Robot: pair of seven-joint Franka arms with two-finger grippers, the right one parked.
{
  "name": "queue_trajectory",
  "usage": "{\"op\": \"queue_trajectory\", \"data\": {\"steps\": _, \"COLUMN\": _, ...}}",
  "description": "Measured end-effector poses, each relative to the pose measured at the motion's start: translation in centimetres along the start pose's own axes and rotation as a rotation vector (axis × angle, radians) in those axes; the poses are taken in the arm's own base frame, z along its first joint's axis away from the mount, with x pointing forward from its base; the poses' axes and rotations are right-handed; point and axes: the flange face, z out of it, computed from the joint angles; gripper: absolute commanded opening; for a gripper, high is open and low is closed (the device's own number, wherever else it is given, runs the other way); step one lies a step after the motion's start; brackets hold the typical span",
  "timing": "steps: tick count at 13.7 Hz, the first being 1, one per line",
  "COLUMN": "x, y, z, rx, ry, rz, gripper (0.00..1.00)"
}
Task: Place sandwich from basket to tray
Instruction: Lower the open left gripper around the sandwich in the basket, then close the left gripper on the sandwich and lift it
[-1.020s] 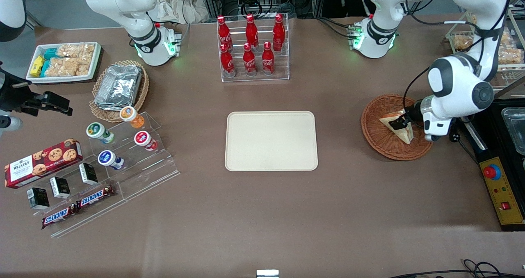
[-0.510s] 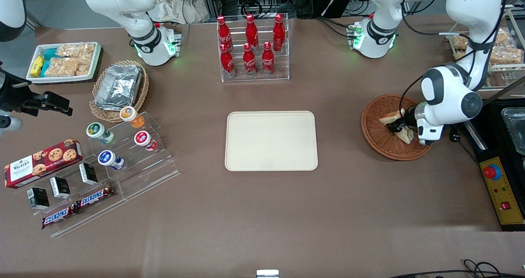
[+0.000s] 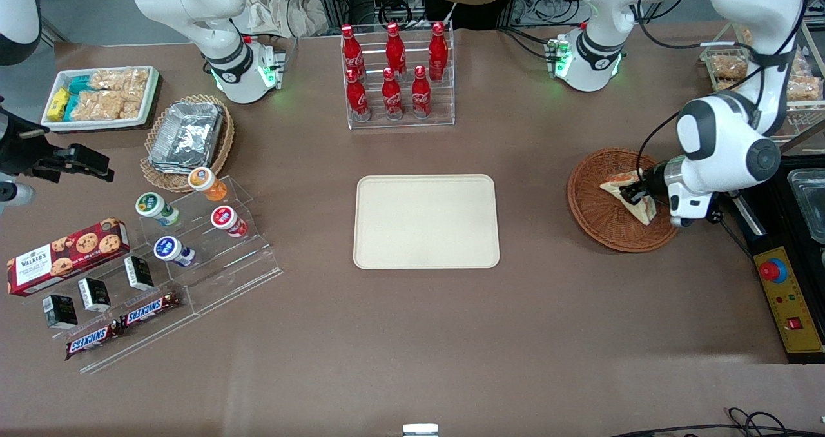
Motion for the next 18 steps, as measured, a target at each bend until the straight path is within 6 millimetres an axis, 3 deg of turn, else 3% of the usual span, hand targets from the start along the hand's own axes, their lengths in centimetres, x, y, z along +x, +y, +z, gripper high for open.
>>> {"op": "queue_trajectory", "data": {"steps": 5, "x": -2.0, "y": 1.7, "z": -10.6, "rx": 0.044, "ry": -0.013, "rz": 0.082, "gripper": 0.31}}
{"op": "queue_trajectory", "data": {"steps": 8, "x": -4.6, "y": 5.6, "z": -14.7, "rx": 0.057, "ry": 0.01, "rz": 0.174, "gripper": 0.32}}
{"op": "queue_trajectory", "data": {"steps": 10, "x": -7.8, "y": 9.6, "z": -15.5, "rx": 0.066, "ry": 0.037, "rz": 0.268, "gripper": 0.32}}
{"op": "queue_trajectory", "data": {"steps": 13, "x": -12.4, "y": 15.2, "z": -15.0, "rx": 0.081, "ry": 0.051, "rz": 0.395, "gripper": 0.32}}
{"op": "queue_trajectory", "data": {"steps": 16, "x": -15.2, "y": 19.9, "z": -13.4, "rx": 0.079, "ry": 0.043, "rz": 0.498, "gripper": 0.32}}
{"op": "queue_trajectory", "data": {"steps": 18, "x": -17.0, "y": 23.3, "z": -11.3, "rx": 0.06, "ry": 0.053, "rz": 0.57, "gripper": 0.32}}
